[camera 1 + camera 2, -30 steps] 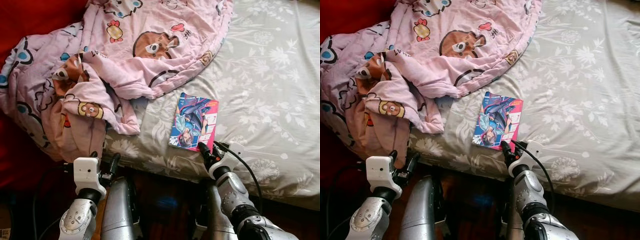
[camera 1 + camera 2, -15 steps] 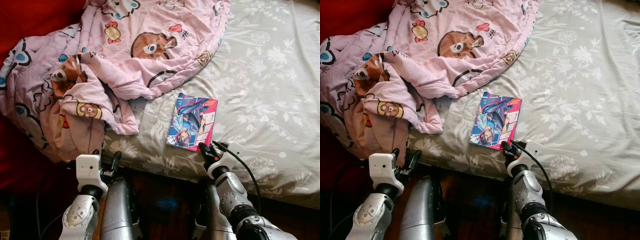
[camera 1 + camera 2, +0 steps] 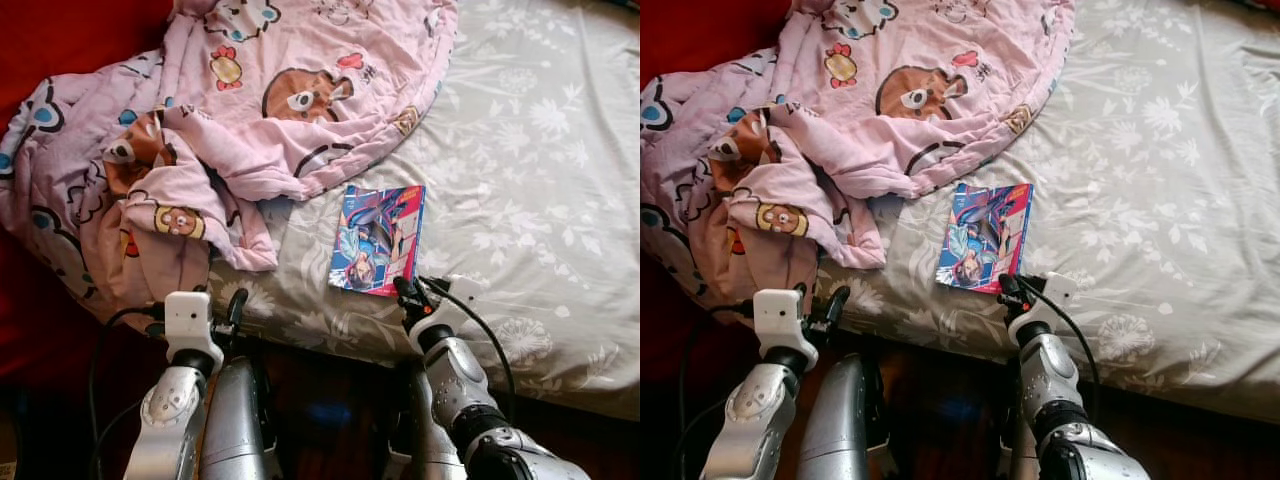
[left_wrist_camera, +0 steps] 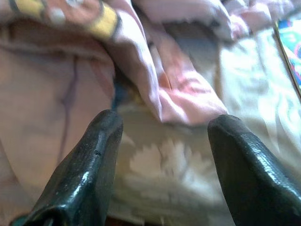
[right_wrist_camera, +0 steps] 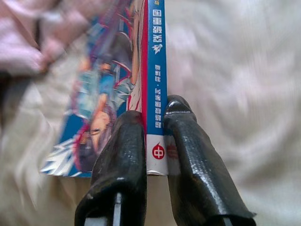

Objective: Clean up the room

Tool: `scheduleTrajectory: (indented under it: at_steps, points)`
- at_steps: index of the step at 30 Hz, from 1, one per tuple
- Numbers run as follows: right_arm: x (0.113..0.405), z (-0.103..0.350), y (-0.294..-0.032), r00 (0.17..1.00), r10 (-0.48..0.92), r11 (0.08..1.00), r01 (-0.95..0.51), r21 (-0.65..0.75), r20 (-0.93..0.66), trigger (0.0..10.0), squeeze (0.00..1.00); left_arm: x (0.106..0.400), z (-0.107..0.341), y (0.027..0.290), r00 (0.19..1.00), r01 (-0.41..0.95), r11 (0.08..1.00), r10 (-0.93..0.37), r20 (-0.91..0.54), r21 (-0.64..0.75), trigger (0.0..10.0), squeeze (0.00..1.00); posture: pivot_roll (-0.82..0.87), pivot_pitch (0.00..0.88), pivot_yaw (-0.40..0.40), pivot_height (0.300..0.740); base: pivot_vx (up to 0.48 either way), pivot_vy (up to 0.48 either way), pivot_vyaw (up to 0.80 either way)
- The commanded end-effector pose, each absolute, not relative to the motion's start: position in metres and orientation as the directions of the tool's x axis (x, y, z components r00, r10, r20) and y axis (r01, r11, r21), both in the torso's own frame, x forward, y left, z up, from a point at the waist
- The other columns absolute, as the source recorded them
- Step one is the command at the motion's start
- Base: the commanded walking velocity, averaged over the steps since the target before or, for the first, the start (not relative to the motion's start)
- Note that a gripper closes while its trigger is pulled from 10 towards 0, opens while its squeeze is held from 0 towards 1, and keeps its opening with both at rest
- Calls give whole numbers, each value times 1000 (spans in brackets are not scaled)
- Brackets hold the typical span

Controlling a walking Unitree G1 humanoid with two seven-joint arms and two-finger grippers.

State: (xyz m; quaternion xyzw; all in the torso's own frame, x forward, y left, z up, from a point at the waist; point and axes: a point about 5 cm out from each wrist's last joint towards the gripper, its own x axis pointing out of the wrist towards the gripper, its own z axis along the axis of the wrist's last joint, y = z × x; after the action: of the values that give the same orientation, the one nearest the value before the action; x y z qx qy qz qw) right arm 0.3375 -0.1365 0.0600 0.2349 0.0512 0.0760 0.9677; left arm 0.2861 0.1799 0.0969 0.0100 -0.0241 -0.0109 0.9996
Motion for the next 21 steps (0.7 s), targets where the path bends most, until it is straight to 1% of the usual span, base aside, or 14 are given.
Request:
scheduleTrajectory:
  at_steps: [1,2,3,5,7,11,13,14,15,19,21]
  points:
    - [341,72,-141,988,153,897,-138,420,0,4941,0,282,85,186,1000,-5,1000,5,14,25,10000,0,63,169,-22,587,0,0,0]
    - [342,73,-141,988,154,899,-143,413,7,4941,0,283,85,186,1000,-8,1000,8,15,24,10000,0,61,166,-23,587,0,0,0]
    - [343,74,-141,988,155,901,-145,408,10,10000,0,285,84,186,1000,-10,1000,10,14,24,10000,0,57,156,-25,587,0,0,0]
    - [343,77,-143,988,150,908,-149,391,27,10000,0,285,83,187,1000,-12,1000,12,13,24,10000,0,57,156,-25,587,0,0,0]
    - [343,80,-146,989,142,930,-145,338,33,10000,0,287,79,188,1000,-16,1000,16,7,24,10000,0,45,125,-24,587,0,0,0]
    - [342,80,-150,991,133,943,-137,303,35,10000,0,288,71,192,999,-28,999,28,-16,33,10000,0,41,98,-25,587,0,0,0]
    - [341,76,-153,993,120,962,-118,247,5,10000,0,285,56,200,996,-57,998,60,-69,41,10000,0,37,81,-24,607,0,0,0]
    - [341,76,-153,993,120,962,-118,247,5,10000,0,285,56,200,996,-57,998,60,-69,41,10000,0,37,81,-24,607,0,0,0]
    - [341,76,-153,993,120,967,-118,227,6,10000,0,284,50,204,993,-64,997,68,-93,44,10000,0,34,64,-22,617,0,0,0]
    - [341,78,-154,992,127,974,-126,188,8,10000,0,278,37,210,987,-72,996,79,-143,50,10000,0,23,42,-17,636,0,0,0]
    - [341,78,-154,992,128,979,-126,163,-2,10000,0,274,27,217,976,-108,994,111,-186,27,10000,0,18,32,-16,651,0,0,0]
